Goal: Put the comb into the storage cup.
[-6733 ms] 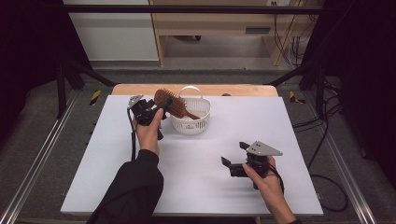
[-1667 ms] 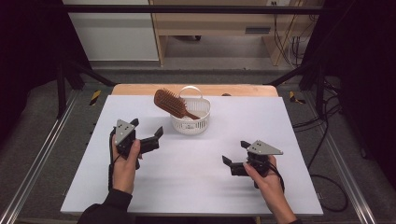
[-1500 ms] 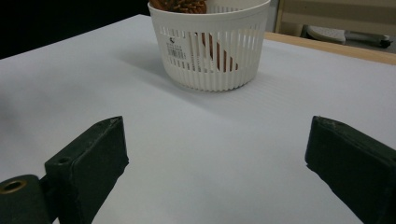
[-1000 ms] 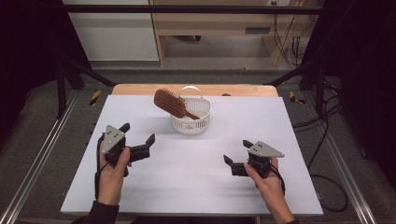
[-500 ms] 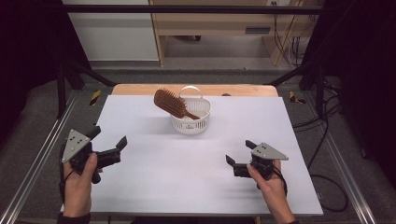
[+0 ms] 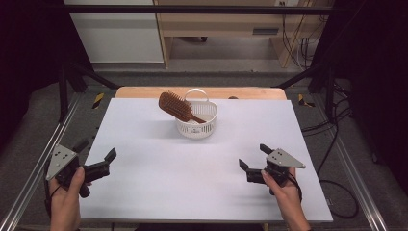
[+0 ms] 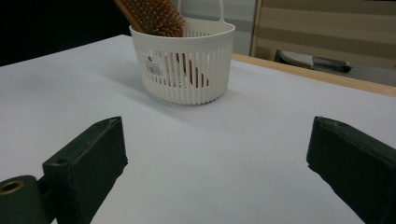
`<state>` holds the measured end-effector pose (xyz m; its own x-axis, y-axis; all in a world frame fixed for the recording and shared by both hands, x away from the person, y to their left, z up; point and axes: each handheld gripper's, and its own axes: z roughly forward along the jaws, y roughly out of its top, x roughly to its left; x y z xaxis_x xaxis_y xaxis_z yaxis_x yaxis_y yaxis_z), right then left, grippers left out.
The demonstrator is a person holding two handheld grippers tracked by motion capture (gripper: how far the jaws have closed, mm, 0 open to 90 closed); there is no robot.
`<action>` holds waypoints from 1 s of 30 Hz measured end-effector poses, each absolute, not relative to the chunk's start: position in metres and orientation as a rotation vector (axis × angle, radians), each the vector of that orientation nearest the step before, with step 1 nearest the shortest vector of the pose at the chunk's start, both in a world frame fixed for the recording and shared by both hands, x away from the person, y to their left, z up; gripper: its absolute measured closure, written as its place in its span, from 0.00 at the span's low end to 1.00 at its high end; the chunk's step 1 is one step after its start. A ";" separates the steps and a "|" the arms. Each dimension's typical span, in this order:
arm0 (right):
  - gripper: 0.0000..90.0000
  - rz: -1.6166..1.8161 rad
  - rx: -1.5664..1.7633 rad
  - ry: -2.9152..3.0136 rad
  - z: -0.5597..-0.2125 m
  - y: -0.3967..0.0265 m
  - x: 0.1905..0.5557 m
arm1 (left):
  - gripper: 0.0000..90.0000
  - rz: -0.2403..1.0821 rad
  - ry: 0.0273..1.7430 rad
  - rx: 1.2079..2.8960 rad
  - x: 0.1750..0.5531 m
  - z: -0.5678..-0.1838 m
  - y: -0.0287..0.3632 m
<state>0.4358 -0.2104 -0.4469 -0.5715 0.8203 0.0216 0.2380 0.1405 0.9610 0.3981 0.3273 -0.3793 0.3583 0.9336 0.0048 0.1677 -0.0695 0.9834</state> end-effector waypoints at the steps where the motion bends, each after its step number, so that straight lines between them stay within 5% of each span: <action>1: 0.06 1.447 1.012 1.897 -0.447 -0.212 0.435 | 0.02 0.872 1.038 1.513 0.398 -0.381 0.328; 30: 0.06 1.429 1.004 1.908 -0.453 -0.229 0.427 | 0.03 0.771 0.953 1.616 0.390 -0.426 0.313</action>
<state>0.4268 -0.2292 -0.4535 -0.5710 0.8209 0.0084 0.2387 0.1563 0.9584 0.3895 0.3130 -0.4261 0.4736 0.8806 0.0153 0.1984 -0.1236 0.9723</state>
